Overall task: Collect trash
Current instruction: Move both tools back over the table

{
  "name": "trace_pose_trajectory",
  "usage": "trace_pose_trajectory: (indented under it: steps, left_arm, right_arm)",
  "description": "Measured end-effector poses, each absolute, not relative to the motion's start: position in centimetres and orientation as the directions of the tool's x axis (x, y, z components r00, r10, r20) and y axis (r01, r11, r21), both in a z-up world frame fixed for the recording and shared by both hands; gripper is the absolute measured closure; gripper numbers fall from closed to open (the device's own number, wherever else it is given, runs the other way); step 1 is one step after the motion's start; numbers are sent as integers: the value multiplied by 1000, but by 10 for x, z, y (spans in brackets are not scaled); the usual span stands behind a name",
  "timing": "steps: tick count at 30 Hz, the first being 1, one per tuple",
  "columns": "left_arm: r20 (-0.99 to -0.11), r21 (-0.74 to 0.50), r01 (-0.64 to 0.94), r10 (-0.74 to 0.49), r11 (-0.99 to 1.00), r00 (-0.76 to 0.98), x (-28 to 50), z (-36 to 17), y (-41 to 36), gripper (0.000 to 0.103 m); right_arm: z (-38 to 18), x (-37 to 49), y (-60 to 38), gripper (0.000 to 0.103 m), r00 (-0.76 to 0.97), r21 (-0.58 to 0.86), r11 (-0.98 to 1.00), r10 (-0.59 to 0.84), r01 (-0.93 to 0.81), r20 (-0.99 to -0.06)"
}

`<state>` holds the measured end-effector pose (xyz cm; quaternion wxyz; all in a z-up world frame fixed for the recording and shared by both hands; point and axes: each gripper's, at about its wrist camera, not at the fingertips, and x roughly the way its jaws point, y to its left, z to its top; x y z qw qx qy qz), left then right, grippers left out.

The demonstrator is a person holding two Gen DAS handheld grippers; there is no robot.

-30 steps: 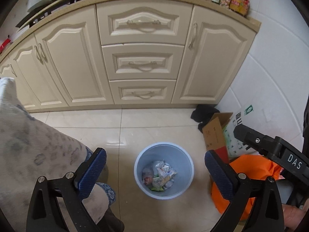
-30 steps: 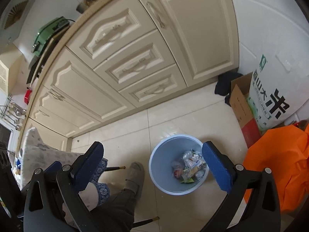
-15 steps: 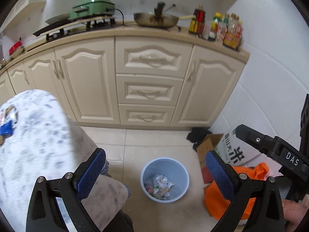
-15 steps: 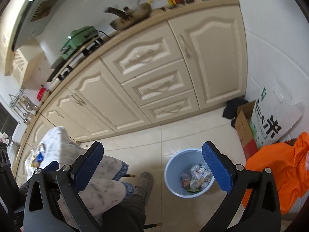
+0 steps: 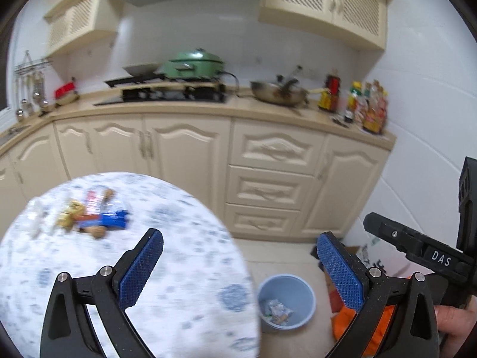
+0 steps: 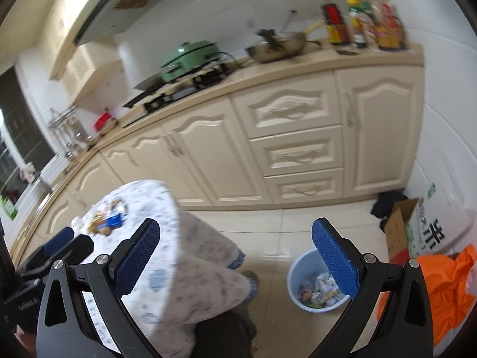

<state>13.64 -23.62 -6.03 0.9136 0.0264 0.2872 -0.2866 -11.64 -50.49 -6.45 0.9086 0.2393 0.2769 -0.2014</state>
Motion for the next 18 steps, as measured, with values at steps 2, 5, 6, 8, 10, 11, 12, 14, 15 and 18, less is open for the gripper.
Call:
trace_pose_trajectory:
  steps: [2,5,6,8,10,11,12,14,15,18]
  left_arm:
    - [-525,-108,514,-488,851,698,125,-53,-213,1]
    - [-506,-104,475,-458,874,731,106,-44,-174,1]
    - [-500,-101,462,-447,881,742,99,-41,-168,1]
    - [-488,-97,439,-427,893,762,90,-38,-154,1]
    - [-477,-97,404,-399,909,783,79,-36,-132,1]
    - [-473,-100,386,-385,917,793,74,-35,-120,1]
    - [-472,-104,370,-373,923,799,70,-36,-114,1]
    - [-471,-109,339,-349,935,810,62,-37,-94,1]
    - [-471,-111,322,-335,940,816,60,-37,-87,1]
    - [-479,-114,278,-298,954,826,56,-35,-70,1]
  right_arm:
    - [-60,-106,-490,0,777,323,822,-211,469,-593]
    - [-51,-87,-460,0,797,317,856,-165,408,-580]
    - [-50,-82,-453,0,801,316,864,-153,393,-578]
    - [-47,-70,-435,0,810,309,884,-122,351,-573]
    - [-43,-57,-414,0,818,299,905,-86,303,-568]
    - [-43,-51,-407,0,821,296,912,-72,284,-567]
    - [-41,-45,-397,0,824,292,920,-55,261,-564]
    - [-40,-31,-377,0,826,283,935,-20,216,-563]
    - [-39,-27,-369,0,826,279,939,-8,200,-564]
    - [-39,-9,-346,0,820,269,950,25,159,-571]
